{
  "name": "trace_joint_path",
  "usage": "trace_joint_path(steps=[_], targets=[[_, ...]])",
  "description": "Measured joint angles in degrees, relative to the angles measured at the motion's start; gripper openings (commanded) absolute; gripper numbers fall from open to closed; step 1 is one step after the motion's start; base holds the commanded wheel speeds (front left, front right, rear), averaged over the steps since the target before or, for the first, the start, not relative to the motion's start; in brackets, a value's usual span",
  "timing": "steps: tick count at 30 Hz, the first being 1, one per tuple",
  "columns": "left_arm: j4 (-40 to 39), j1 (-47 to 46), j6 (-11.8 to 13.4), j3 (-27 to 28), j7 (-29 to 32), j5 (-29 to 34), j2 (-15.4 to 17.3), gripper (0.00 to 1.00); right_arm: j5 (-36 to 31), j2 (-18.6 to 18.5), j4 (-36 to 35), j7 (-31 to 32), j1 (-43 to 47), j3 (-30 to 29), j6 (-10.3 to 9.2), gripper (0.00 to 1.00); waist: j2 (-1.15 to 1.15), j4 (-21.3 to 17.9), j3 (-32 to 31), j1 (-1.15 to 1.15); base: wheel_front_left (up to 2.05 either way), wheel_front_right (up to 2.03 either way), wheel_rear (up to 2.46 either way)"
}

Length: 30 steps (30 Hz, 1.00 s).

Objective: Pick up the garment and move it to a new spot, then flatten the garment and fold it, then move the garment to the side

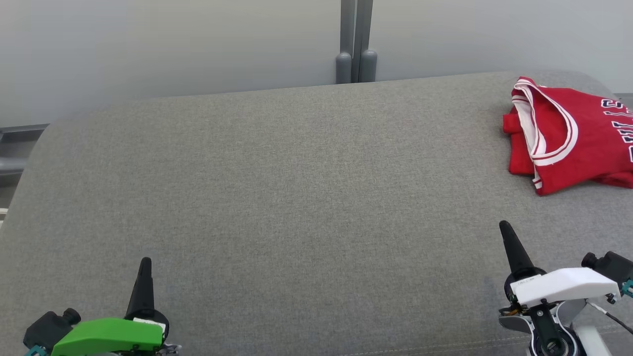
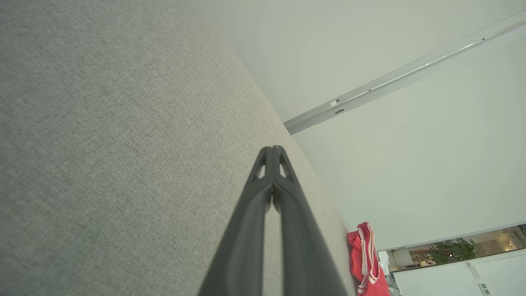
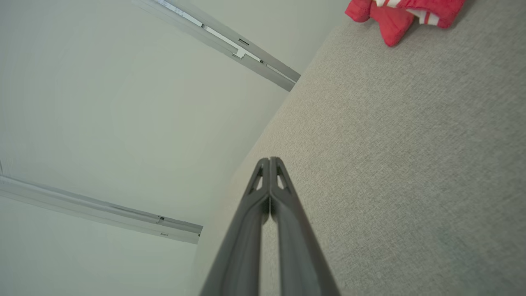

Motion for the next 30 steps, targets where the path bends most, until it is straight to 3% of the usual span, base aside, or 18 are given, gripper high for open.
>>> trace_joint_path(steps=[30], targets=[[0.6,-1.4,-2.5,3.2,3.6,-12.7,-1.7,0.00,16.1,-0.1,-0.3,3.6,0.5,-2.5,-0.01,0.00,0.00,0.5,0.1,0.00,0.00,0.00,0.00]])
